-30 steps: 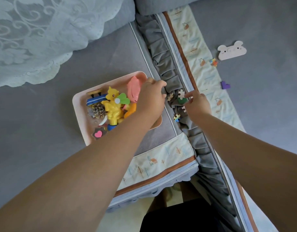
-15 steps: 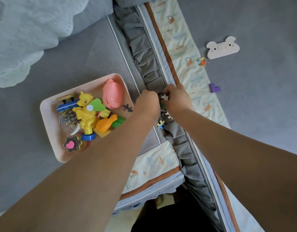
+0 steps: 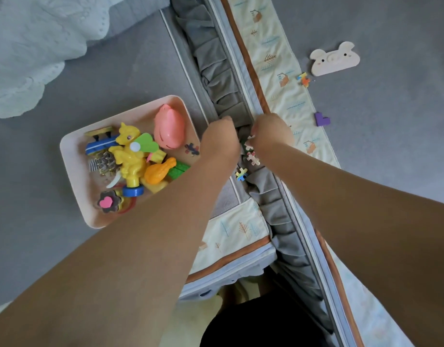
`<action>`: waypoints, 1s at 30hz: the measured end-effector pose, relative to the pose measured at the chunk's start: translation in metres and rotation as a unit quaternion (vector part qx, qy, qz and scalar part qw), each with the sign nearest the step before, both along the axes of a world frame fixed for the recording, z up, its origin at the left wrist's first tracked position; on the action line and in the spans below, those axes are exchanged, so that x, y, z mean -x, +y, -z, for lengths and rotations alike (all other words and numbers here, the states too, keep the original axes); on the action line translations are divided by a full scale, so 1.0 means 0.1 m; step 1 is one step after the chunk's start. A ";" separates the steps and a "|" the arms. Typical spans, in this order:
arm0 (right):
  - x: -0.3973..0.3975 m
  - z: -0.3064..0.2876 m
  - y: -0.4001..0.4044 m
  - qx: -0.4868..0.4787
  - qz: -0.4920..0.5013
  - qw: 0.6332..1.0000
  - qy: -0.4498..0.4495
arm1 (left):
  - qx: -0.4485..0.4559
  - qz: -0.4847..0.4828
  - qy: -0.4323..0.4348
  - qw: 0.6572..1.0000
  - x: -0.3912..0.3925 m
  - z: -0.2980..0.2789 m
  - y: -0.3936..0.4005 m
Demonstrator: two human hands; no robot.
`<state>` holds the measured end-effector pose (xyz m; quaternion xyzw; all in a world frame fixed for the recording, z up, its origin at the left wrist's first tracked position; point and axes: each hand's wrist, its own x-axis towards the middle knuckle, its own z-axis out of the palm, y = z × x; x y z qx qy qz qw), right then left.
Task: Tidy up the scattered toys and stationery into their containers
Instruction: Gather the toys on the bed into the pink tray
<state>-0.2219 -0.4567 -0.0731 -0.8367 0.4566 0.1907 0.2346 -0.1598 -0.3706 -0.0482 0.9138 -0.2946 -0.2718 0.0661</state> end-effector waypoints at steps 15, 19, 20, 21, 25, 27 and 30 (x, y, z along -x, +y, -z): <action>-0.18 -0.70 0.87 -0.155 0.068 0.958 -0.230 | 0.047 -0.051 -0.053 0.996 -0.26 -0.55 1.28; -0.06 -0.68 0.99 -0.123 0.086 0.966 -0.211 | 0.050 -0.064 -0.072 0.994 -0.21 -0.53 1.42; 0.00 -0.67 0.97 -0.108 0.096 0.968 -0.205 | 0.054 -0.063 -0.083 0.993 -0.19 -0.53 1.39; 0.07 -0.64 0.93 -0.096 0.107 0.970 -0.198 | 0.067 -0.059 -0.092 0.992 -0.16 -0.52 1.34; 0.35 -0.48 0.66 -0.058 0.133 0.978 -0.151 | 0.149 -0.004 -0.077 0.986 0.00 -0.50 1.03; 0.45 -0.39 0.51 -0.046 0.146 0.979 -0.132 | 0.165 0.024 -0.064 0.984 0.08 -0.48 0.87; 0.56 -0.26 0.36 -0.022 0.161 0.979 -0.124 | 0.139 0.068 -0.056 0.986 0.18 -0.36 0.63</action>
